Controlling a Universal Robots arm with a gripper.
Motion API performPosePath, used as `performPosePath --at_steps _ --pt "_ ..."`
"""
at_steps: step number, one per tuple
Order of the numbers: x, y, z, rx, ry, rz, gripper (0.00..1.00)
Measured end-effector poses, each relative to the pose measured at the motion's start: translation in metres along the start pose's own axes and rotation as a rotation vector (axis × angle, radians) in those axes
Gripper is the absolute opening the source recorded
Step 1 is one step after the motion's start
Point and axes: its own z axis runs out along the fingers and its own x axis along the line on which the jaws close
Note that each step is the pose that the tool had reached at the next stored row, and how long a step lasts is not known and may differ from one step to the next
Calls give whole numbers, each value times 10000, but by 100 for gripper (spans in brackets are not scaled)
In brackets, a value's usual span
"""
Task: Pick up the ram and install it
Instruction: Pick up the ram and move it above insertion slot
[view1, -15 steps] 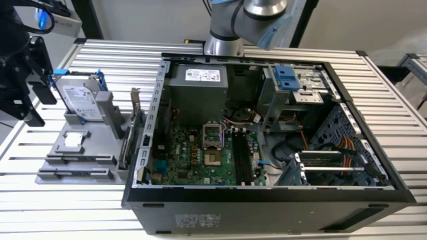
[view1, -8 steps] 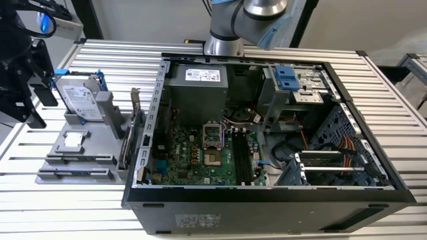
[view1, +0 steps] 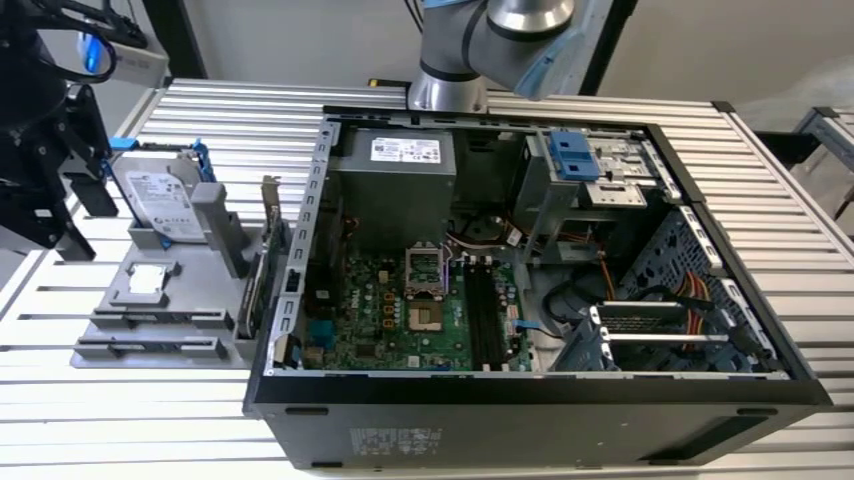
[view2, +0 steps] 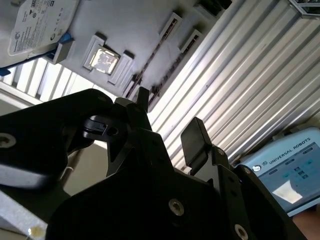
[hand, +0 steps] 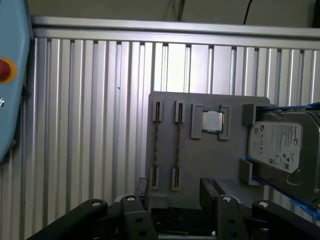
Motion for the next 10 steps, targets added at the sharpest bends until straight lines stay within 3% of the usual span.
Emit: performPosePath --at_steps 10 --pt "1 -2 48 -1 0 0 100"
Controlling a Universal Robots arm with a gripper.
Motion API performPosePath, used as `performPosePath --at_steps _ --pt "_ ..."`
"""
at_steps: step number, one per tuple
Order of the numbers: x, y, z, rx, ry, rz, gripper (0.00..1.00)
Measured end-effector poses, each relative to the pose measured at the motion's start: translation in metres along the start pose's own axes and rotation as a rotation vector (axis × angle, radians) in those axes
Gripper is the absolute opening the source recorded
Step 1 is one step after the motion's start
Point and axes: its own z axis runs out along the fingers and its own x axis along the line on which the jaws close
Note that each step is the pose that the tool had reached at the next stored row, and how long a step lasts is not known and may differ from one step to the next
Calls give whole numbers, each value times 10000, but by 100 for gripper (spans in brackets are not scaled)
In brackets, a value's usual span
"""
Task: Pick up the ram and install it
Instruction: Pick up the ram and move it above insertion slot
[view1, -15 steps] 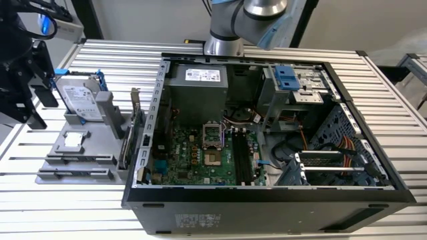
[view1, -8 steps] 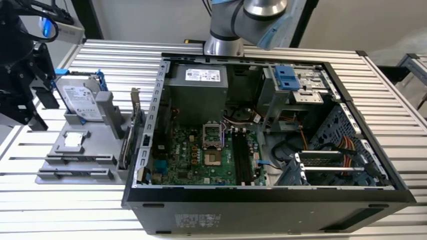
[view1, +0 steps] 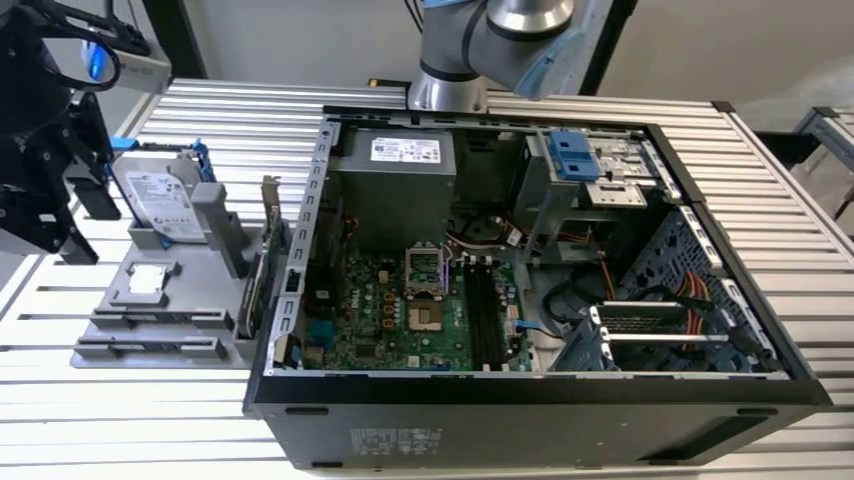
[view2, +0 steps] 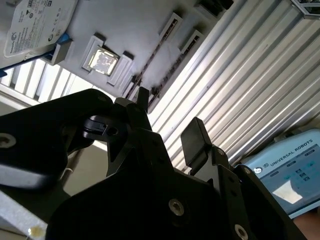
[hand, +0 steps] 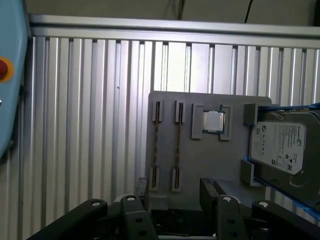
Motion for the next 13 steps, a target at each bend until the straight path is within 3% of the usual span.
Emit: performPosePath --at_steps 13 --pt "0 -1 34 0 0 0 100"
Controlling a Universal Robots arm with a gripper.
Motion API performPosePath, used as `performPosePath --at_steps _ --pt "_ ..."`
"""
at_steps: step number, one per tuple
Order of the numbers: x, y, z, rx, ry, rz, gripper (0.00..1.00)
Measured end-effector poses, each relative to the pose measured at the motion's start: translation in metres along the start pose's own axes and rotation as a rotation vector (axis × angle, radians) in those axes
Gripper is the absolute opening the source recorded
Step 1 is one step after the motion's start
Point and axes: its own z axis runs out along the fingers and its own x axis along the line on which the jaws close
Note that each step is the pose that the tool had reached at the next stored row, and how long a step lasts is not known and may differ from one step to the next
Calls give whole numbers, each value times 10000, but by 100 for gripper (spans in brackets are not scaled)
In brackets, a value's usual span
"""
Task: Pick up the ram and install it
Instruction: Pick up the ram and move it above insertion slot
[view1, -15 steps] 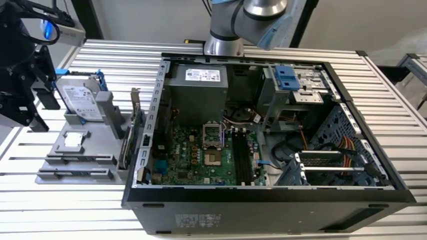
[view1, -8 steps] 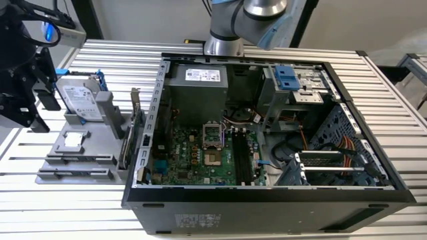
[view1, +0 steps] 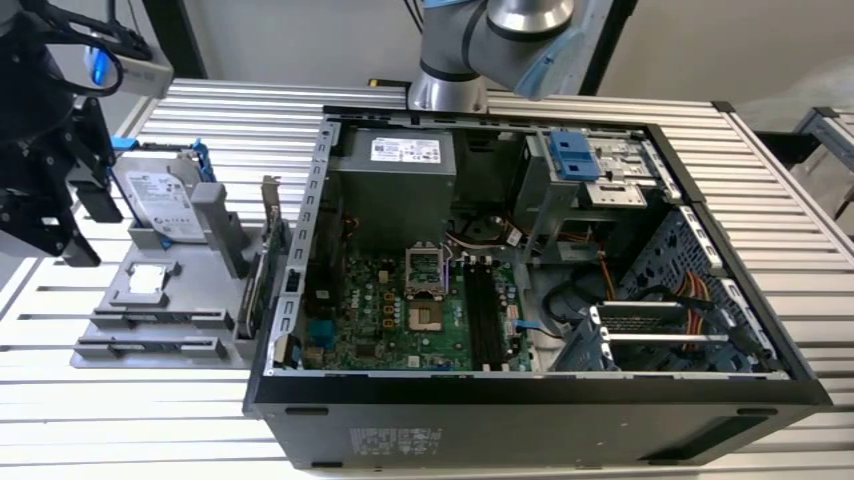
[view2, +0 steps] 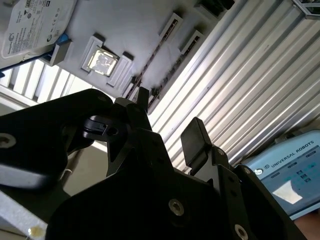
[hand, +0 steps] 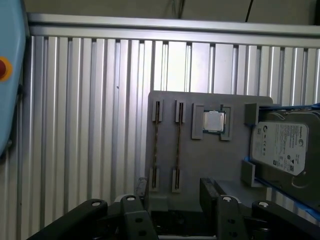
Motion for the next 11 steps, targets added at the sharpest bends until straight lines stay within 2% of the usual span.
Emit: performPosePath --at_steps 11 --pt "1 -2 51 -1 7 0 100"
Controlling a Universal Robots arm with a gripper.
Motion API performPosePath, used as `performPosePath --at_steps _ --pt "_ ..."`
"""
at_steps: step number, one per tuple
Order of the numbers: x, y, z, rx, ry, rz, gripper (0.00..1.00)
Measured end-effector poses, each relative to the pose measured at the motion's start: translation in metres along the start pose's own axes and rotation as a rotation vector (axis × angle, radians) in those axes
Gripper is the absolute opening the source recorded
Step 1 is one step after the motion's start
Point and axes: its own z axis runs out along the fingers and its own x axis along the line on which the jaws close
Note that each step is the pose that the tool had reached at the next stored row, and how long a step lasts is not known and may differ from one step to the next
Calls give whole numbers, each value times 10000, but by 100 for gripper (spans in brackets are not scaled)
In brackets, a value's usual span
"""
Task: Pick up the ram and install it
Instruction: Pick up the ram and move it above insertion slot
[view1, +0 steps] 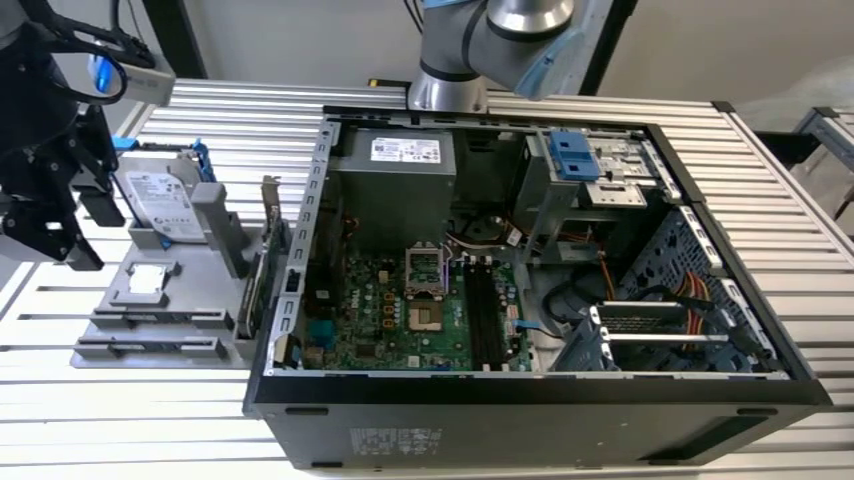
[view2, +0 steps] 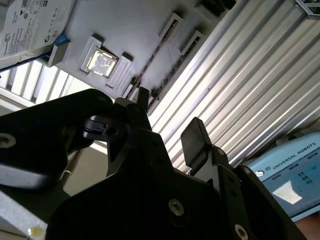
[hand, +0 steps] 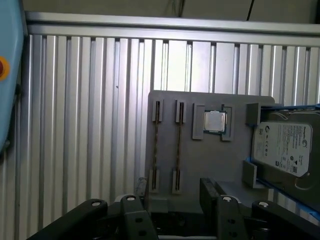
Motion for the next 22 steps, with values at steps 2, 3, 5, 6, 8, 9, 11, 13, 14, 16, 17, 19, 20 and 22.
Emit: performPosePath --at_steps 2,3,5,6,8,9,11,13,14,16,17,19,20,22 --pt "0 -1 9 1 4 0 100" --pt "0 0 13 0 6 1 100" --pt "0 0 21 0 11 2 100" --pt "0 -1 25 0 13 1 100" --pt "0 -1 33 -1 19 0 100" --pt "0 -1 36 0 21 0 100" --pt "0 0 41 -1 25 2 100" --pt "0 -1 41 -1 26 2 100" --pt "0 -1 42 0 25 2 100" --pt "0 -1 47 1 24 2 100" --pt "0 -1 49 0 25 2 100" --pt "0 -2 53 1 24 2 100" --pt "0 -1 55 0 25 2 100" --pt "0 -2 60 0 25 2 100"
